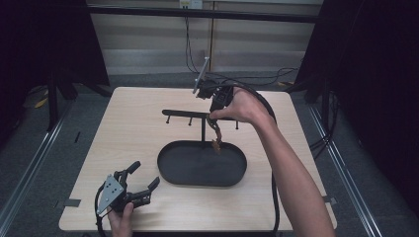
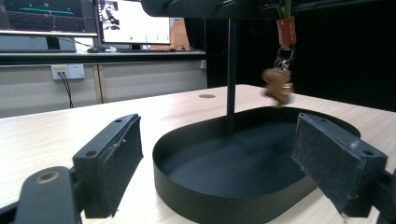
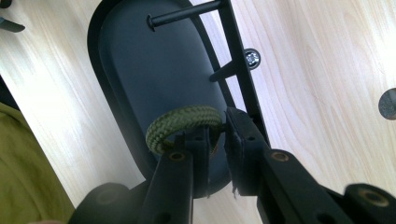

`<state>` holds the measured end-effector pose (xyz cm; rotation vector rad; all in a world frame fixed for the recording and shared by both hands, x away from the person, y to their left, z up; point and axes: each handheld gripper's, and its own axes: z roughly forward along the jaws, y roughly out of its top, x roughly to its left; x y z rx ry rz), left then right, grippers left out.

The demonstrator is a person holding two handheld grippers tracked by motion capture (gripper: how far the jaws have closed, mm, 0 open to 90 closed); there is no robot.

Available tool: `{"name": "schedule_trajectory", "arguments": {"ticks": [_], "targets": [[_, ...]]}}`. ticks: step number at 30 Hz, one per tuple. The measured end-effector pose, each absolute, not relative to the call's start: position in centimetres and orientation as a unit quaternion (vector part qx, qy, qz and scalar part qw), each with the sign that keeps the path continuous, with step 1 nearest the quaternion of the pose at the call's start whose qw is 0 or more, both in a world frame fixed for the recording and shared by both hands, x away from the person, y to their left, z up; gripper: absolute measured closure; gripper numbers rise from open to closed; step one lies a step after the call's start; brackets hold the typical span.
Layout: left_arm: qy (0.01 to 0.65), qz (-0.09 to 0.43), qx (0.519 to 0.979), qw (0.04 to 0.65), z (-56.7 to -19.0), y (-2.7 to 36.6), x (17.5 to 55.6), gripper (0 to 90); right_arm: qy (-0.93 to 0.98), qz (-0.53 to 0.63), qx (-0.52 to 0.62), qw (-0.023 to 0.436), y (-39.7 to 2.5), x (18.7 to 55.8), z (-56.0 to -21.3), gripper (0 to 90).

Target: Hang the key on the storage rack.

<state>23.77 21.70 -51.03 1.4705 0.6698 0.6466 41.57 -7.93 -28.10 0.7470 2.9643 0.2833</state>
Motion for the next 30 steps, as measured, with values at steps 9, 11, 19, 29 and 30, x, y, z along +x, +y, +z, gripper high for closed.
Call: {"name": "schedule_trajectory", "arguments": {"ticks": [9, 11, 19, 29, 30], "targets": [[0.293, 0.283, 0.647, 0.644, -51.0, 21.7, 23.8, 15.7, 0.965, 0.092, 0.240, 0.044, -8.1, 41.6, -28.1, 78.7], [0.293, 0.283, 0.647, 0.644, -51.0, 21.7, 23.8, 15.6, 0.964, 0.094, 0.243, 0.044, -8.2, 41.6, -28.1, 78.0], [0.295, 0.282, 0.645, 0.647, -51.0, 21.7, 23.8, 15.7, 0.963, 0.099, 0.248, 0.042, -8.7, 41.5, -28.2, 76.6], [0.294, 0.283, 0.647, 0.644, -51.0, 21.7, 23.8, 15.7, 0.962, 0.111, 0.248, 0.031, -8.9, 41.6, -28.3, 77.0], [0.293, 0.286, 0.648, 0.642, -51.0, 21.8, 23.8, 15.7, 0.962, 0.111, 0.247, 0.028, -9.0, 41.5, -28.2, 76.5]]}}
